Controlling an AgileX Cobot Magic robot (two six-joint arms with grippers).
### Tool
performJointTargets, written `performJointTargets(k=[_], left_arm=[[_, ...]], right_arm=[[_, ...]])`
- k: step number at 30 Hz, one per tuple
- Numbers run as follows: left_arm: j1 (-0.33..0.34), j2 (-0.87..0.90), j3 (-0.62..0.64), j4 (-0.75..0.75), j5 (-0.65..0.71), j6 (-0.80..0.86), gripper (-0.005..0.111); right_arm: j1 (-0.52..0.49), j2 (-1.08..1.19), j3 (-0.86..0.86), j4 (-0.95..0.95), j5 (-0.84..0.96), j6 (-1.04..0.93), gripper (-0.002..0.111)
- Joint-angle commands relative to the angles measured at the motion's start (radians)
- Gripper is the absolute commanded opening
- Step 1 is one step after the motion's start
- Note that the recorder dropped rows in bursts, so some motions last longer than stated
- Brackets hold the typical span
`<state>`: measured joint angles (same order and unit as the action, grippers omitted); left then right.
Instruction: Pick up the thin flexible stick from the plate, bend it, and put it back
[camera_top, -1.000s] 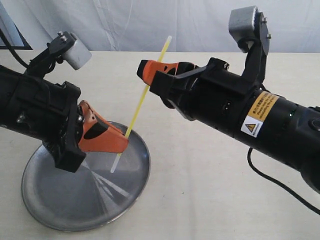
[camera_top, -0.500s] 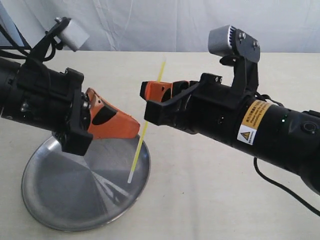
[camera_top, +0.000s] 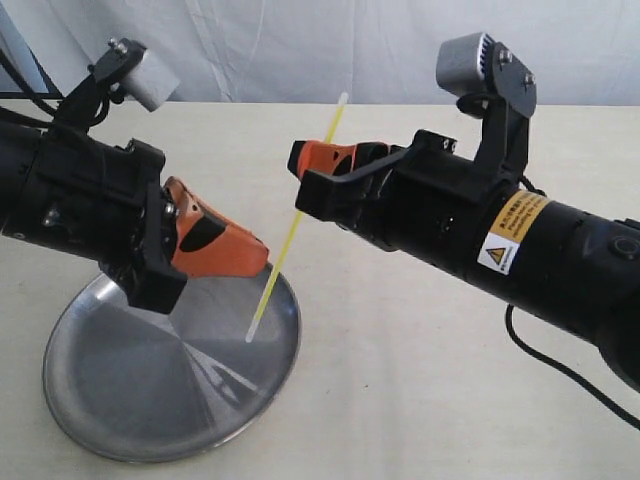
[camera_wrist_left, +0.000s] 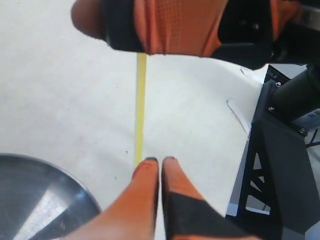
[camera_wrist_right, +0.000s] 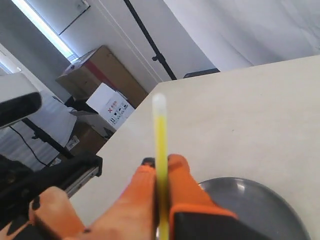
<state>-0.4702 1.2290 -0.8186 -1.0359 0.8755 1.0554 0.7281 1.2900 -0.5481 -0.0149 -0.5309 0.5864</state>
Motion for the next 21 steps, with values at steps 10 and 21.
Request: performJointTargets(k=[10,21], left_arm=[[-0.01,0.01,-0.003,0.042,-0.042,-0.076,0.056],[-0.01,0.058,-0.003,0.034,-0.025,-0.076,0.031]], right_arm=[[0.0,-0.003,0.001,0.001,-0.079,0.077,-0.001],[0.0,-0.003,0.001,-0.001,-0.123,0.133,-0.001]])
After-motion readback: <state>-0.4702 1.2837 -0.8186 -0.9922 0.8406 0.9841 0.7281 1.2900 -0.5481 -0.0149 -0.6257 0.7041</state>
